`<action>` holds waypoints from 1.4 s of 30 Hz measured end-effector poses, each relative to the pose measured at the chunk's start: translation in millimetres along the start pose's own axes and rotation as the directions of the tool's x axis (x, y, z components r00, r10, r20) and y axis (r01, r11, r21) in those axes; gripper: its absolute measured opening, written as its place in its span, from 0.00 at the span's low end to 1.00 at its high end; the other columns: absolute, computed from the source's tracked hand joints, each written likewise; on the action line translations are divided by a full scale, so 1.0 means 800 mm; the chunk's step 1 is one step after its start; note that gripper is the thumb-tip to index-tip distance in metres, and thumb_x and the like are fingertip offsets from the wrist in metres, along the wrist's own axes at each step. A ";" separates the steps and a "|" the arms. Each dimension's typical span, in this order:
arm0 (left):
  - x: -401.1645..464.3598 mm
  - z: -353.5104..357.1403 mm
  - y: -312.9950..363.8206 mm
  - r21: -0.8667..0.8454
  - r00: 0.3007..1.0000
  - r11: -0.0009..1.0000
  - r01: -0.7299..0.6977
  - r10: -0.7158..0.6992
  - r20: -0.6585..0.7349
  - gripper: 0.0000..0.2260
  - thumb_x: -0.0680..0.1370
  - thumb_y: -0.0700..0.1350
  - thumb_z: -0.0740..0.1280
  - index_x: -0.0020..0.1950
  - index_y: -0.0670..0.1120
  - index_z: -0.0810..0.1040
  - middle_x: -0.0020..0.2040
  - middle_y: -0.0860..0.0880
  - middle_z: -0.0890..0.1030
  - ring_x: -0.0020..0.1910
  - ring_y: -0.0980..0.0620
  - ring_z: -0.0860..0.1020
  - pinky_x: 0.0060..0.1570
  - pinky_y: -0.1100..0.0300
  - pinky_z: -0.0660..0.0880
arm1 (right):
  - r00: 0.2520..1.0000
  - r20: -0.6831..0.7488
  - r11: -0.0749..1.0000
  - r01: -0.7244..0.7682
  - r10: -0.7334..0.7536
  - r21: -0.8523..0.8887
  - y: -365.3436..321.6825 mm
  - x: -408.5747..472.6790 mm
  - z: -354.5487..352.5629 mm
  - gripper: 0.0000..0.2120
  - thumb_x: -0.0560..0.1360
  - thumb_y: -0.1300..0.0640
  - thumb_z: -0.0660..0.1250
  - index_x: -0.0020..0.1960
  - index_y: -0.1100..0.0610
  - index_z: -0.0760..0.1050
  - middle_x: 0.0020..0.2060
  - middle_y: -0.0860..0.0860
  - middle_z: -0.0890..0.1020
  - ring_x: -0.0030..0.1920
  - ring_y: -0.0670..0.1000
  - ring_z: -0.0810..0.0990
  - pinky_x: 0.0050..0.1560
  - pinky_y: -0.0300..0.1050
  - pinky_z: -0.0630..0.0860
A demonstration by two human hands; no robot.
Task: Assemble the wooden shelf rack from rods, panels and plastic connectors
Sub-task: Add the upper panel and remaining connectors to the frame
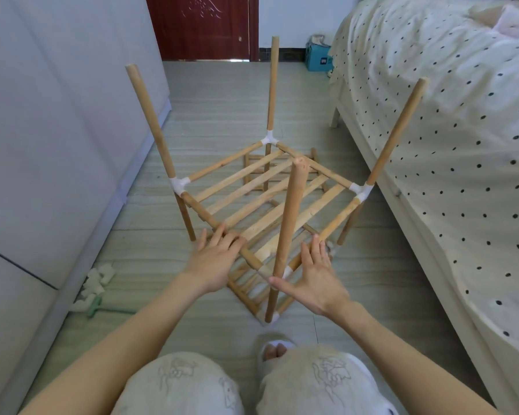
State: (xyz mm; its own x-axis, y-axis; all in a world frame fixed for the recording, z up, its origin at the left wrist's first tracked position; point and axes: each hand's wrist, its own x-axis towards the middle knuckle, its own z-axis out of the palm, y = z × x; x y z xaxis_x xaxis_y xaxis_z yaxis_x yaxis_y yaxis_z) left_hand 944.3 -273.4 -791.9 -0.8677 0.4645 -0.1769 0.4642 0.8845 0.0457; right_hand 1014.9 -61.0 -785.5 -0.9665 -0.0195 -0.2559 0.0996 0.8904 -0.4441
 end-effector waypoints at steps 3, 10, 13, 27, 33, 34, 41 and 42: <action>-0.004 0.001 0.015 0.015 0.998 0.998 -0.059 0.059 -0.010 0.33 0.73 0.33 0.59 0.75 0.51 0.53 0.74 0.53 0.54 0.76 0.47 0.44 0.69 0.36 0.39 | 0.997 0.006 0.996 0.081 -0.081 0.043 0.022 -0.005 -0.015 0.49 0.70 0.30 0.57 0.77 0.58 0.42 0.75 0.54 0.36 0.75 0.52 0.34 0.75 0.48 0.43; -0.022 0.007 0.004 -0.016 0.989 0.989 -0.145 0.145 -0.017 0.37 0.75 0.33 0.56 0.77 0.55 0.42 0.78 0.53 0.44 0.76 0.52 0.41 0.72 0.45 0.37 | 0.981 -0.175 0.964 -0.035 0.084 0.264 0.082 -0.014 -0.042 0.20 0.79 0.51 0.59 0.69 0.56 0.68 0.64 0.54 0.75 0.64 0.57 0.74 0.65 0.50 0.69; -0.035 0.022 -0.008 0.038 0.998 0.999 -0.025 0.028 -0.061 0.36 0.78 0.37 0.56 0.76 0.56 0.37 0.77 0.49 0.37 0.75 0.47 0.34 0.69 0.43 0.33 | 0.928 -0.278 0.896 -0.112 0.249 0.430 0.095 -0.007 -0.050 0.14 0.80 0.52 0.59 0.60 0.58 0.74 0.48 0.53 0.80 0.54 0.56 0.79 0.53 0.49 0.74; -0.001 0.029 -0.009 0.124 0.995 0.991 -0.044 0.054 -0.079 0.41 0.75 0.44 0.61 0.74 0.59 0.31 0.77 0.52 0.39 0.75 0.46 0.35 0.66 0.37 0.31 | 0.843 -0.375 0.847 -0.161 0.385 0.507 0.098 0.033 -0.045 0.11 0.81 0.52 0.56 0.53 0.58 0.72 0.42 0.53 0.79 0.43 0.54 0.79 0.44 0.50 0.77; 0.006 0.023 -0.005 0.124 0.997 0.992 0.006 0.004 -0.074 0.43 0.76 0.43 0.60 0.70 0.56 0.24 0.76 0.50 0.34 0.74 0.44 0.31 0.61 0.37 0.26 | 0.807 -0.115 0.701 -0.421 0.579 0.576 0.077 0.040 -0.038 0.20 0.81 0.48 0.51 0.54 0.64 0.73 0.44 0.58 0.77 0.44 0.54 0.75 0.43 0.49 0.72; 0.000 0.024 -0.002 0.114 0.996 0.994 0.005 0.005 -0.091 0.42 0.76 0.43 0.59 0.70 0.54 0.24 0.76 0.49 0.34 0.73 0.44 0.30 0.62 0.38 0.26 | 0.812 -0.038 0.679 -0.461 0.583 0.571 0.071 0.036 -0.033 0.20 0.81 0.50 0.52 0.56 0.65 0.73 0.46 0.60 0.77 0.44 0.54 0.74 0.46 0.51 0.74; -0.079 0.051 -0.016 -0.094 0.967 0.989 -0.113 0.087 -0.238 0.27 0.79 0.39 0.57 0.77 0.47 0.52 0.78 0.47 0.46 0.75 0.47 0.39 0.73 0.51 0.40 | 0.869 0.426 0.890 -0.381 0.253 0.249 0.000 0.005 0.004 0.20 0.81 0.49 0.54 0.65 0.61 0.70 0.60 0.55 0.78 0.54 0.52 0.78 0.57 0.47 0.74; -0.092 0.057 -0.024 -0.177 0.975 0.979 -0.102 0.063 -0.215 0.26 0.79 0.39 0.57 0.76 0.46 0.55 0.78 0.48 0.50 0.77 0.49 0.45 0.73 0.54 0.45 | 0.854 0.486 0.924 -0.320 0.187 0.207 -0.018 0.007 0.006 0.20 0.81 0.49 0.54 0.66 0.60 0.69 0.60 0.54 0.77 0.54 0.50 0.77 0.56 0.45 0.74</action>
State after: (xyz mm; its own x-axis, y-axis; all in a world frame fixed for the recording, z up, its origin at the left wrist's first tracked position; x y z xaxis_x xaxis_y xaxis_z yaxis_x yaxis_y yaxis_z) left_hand 1007.3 -326.8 -824.8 -0.8545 0.5178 0.0415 0.5119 0.8259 0.2364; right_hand 1009.3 -76.1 -784.9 -0.6914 -0.0715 -0.7189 0.4505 0.7354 -0.5063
